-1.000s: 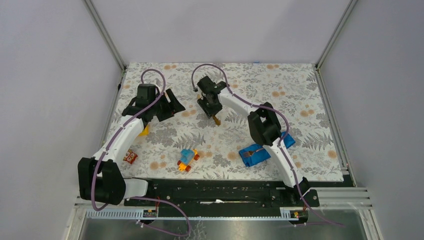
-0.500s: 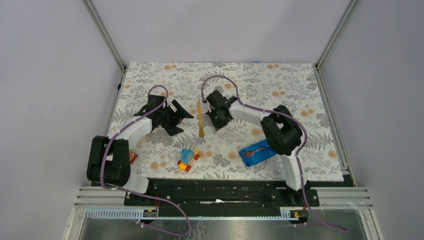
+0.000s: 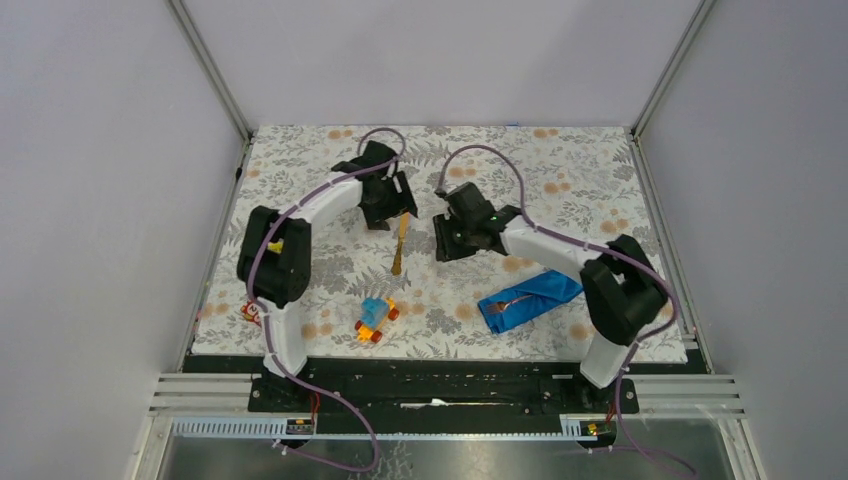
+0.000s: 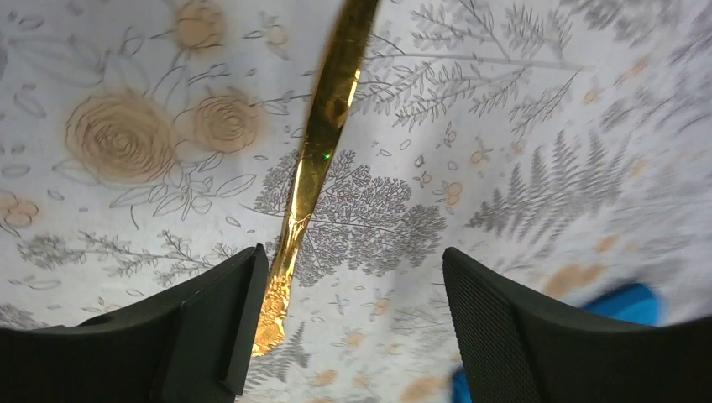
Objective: Fold the napkin into a case and place the utensils inside
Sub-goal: Pick up the knife from the center of the board.
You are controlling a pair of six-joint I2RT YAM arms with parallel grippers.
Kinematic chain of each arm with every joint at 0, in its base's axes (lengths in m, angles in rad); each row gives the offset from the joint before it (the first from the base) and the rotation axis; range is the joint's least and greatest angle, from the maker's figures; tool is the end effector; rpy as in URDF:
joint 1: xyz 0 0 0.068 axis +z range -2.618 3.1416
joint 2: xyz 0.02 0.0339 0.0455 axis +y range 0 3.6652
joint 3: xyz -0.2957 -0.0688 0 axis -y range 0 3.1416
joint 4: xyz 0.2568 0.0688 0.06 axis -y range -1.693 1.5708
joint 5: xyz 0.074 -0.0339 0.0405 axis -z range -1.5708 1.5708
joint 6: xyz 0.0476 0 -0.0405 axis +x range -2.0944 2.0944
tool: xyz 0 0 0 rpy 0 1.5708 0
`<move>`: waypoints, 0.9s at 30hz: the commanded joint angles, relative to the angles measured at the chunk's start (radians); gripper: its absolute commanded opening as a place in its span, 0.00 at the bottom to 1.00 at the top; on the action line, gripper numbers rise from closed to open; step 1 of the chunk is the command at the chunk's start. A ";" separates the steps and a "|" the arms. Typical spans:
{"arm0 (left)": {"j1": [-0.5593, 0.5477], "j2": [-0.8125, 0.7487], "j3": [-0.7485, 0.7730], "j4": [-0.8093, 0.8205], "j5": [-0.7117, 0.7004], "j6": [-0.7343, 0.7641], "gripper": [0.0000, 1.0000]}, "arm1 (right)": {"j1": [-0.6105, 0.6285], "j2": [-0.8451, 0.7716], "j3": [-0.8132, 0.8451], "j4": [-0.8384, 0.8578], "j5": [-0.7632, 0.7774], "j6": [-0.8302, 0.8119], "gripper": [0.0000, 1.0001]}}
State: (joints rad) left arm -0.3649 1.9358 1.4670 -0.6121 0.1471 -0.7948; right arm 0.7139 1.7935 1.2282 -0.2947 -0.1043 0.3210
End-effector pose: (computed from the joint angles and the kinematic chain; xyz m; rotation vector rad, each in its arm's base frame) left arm 0.4074 -0.1631 0.2204 -0.5389 2.7066 -0.5480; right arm 0.3093 0.2745 0.2230 -0.5383 2.4552 0.5754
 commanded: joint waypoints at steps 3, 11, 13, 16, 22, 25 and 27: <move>-0.099 0.100 0.144 -0.205 -0.224 0.349 0.73 | -0.087 -0.217 -0.181 0.087 -0.091 0.059 0.41; -0.140 0.273 0.377 -0.392 -0.272 0.416 0.57 | -0.125 -0.368 -0.311 0.094 -0.126 0.046 0.41; -0.152 0.293 0.402 -0.431 -0.310 0.425 0.65 | -0.126 -0.397 -0.333 0.103 -0.129 0.046 0.41; -0.156 0.299 0.401 -0.436 -0.285 0.439 0.68 | -0.126 -0.427 -0.358 0.115 -0.134 0.040 0.41; -0.163 0.378 0.434 -0.492 -0.214 0.450 0.60 | -0.128 -0.443 -0.374 0.118 -0.158 0.028 0.41; -0.163 0.407 0.427 -0.500 -0.202 0.460 0.58 | -0.128 -0.454 -0.382 0.131 -0.169 0.032 0.40; -0.162 0.431 0.436 -0.509 -0.202 0.469 0.56 | -0.128 -0.461 -0.387 0.139 -0.172 0.035 0.40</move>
State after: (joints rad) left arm -0.5228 2.2944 1.8885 -1.0779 -0.0666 -0.3580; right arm 0.5892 1.3788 0.8524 -0.1951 -0.2478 0.3603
